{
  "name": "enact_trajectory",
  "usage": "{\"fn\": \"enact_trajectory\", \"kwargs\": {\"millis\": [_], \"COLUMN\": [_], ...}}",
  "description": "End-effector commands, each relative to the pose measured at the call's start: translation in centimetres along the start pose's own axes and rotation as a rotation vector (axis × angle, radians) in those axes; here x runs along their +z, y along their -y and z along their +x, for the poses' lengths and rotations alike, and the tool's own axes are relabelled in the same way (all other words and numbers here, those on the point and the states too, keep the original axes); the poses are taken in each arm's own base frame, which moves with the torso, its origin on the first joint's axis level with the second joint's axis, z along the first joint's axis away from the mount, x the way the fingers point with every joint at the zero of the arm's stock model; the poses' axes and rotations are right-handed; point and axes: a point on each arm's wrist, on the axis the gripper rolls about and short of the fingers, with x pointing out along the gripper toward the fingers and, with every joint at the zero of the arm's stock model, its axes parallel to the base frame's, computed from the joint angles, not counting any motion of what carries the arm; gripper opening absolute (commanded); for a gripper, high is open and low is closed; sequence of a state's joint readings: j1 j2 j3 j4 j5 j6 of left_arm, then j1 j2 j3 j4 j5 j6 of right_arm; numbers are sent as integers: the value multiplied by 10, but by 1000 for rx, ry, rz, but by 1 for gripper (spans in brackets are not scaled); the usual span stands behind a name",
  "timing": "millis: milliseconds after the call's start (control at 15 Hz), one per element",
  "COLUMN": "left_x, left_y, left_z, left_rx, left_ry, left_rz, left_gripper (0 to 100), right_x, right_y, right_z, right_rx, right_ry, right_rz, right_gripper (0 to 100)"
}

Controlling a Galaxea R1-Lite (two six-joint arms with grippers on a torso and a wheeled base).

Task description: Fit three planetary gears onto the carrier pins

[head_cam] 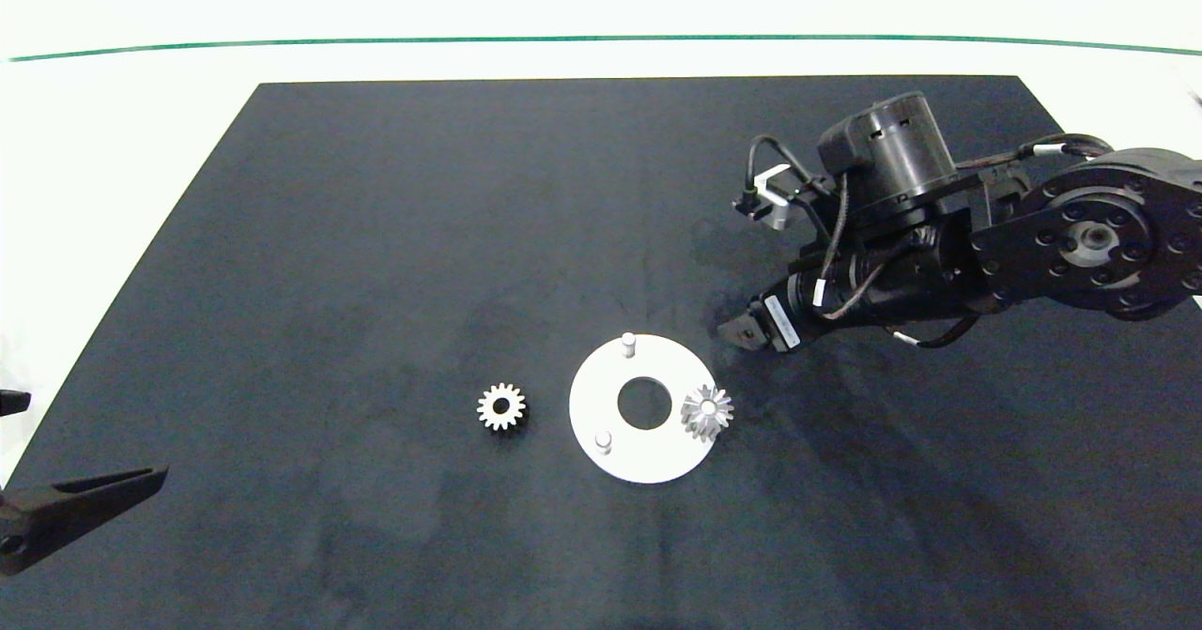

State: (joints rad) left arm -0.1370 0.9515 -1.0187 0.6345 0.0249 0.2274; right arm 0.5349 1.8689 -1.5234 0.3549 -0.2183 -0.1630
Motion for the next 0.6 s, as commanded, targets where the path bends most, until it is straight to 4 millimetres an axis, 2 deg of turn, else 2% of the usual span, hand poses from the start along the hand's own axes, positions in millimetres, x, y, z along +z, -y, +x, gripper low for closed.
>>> {"fn": "enact_trajectory", "kwargs": {"millis": [67, 200, 600], "left_x": [0, 0, -1], "left_y": [1, 1, 1], "left_z": [0, 0, 0], "left_rx": [-6, -7, -7], "left_ry": [-2, -2, -3], "left_rz": [4, 5, 5], "left_gripper": [100, 100, 100], "right_x": [-5, -5, -7], "right_y": [1, 3, 9], "right_z": [8, 9, 19], "right_rx": [2, -1, -9], "right_ry": [-47, -49, -68], "right_rz": [-3, 0, 18], "right_gripper": [100, 99, 87]}}
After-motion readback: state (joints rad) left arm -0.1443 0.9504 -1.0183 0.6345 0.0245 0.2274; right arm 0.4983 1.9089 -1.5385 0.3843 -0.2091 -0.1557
